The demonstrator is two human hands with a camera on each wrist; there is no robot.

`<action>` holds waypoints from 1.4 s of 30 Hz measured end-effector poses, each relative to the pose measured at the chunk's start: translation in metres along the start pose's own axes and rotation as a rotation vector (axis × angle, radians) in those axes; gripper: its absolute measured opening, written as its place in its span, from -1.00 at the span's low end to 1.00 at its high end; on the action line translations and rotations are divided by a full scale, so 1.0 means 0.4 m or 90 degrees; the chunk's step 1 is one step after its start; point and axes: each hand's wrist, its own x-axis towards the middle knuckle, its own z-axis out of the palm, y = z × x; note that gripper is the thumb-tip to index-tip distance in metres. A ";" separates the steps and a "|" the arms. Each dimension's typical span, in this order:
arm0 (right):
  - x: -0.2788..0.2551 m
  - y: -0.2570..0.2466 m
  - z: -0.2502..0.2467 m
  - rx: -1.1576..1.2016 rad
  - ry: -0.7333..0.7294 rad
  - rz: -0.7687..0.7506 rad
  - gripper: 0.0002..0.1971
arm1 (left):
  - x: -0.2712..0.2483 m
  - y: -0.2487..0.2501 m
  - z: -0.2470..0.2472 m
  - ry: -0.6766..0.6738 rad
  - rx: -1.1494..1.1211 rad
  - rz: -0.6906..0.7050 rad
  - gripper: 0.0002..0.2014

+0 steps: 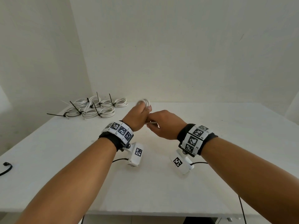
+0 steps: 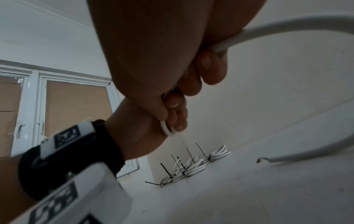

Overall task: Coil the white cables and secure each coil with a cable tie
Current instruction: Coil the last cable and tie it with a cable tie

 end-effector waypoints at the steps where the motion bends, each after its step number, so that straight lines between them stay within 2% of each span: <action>1: 0.000 0.001 -0.006 -0.014 -0.008 -0.005 -0.85 | -0.005 0.000 0.003 -0.030 -0.004 -0.006 -0.78; 5: 0.000 0.012 -0.029 -0.010 -0.026 -0.007 -0.87 | -0.014 0.002 0.005 -0.112 -0.008 -0.031 -0.78; 9: 0.009 0.042 -0.068 0.070 0.021 0.040 -0.87 | -0.037 -0.007 0.000 -0.167 0.073 -0.065 -0.55; 11: 0.012 0.057 -0.085 0.109 0.026 0.057 -0.90 | -0.050 -0.011 0.002 -0.161 0.036 -0.090 -0.47; 14: 0.008 0.076 -0.092 0.168 0.036 0.068 -0.95 | -0.056 -0.005 0.013 -0.160 -0.050 -0.132 -0.46; 21: 0.009 0.108 -0.062 0.298 0.119 0.092 -0.90 | -0.070 0.049 0.013 -0.177 -0.286 -0.115 -0.50; 26: 0.004 0.099 -0.041 0.307 0.161 0.086 -0.77 | -0.070 0.075 0.007 -0.141 -0.393 -0.086 -0.51; 29: 0.009 0.078 -0.026 0.318 0.165 0.082 -0.66 | -0.066 0.098 -0.003 -0.119 -0.520 -0.063 -0.52; 35: 0.013 0.047 0.007 0.317 0.068 0.133 -0.69 | -0.037 0.132 -0.034 -0.074 -0.688 0.001 -0.61; 37: 0.013 0.031 0.016 0.272 0.017 0.137 -0.70 | -0.026 0.127 -0.030 -0.021 -0.680 -0.008 -0.67; 39: 0.009 0.015 0.025 0.236 -0.027 0.131 -0.77 | -0.012 0.113 -0.023 0.058 -0.605 -0.006 -0.72; 42: 0.004 -0.002 0.037 0.195 -0.058 0.134 -0.69 | 0.000 0.086 -0.015 0.128 -0.468 0.011 -0.72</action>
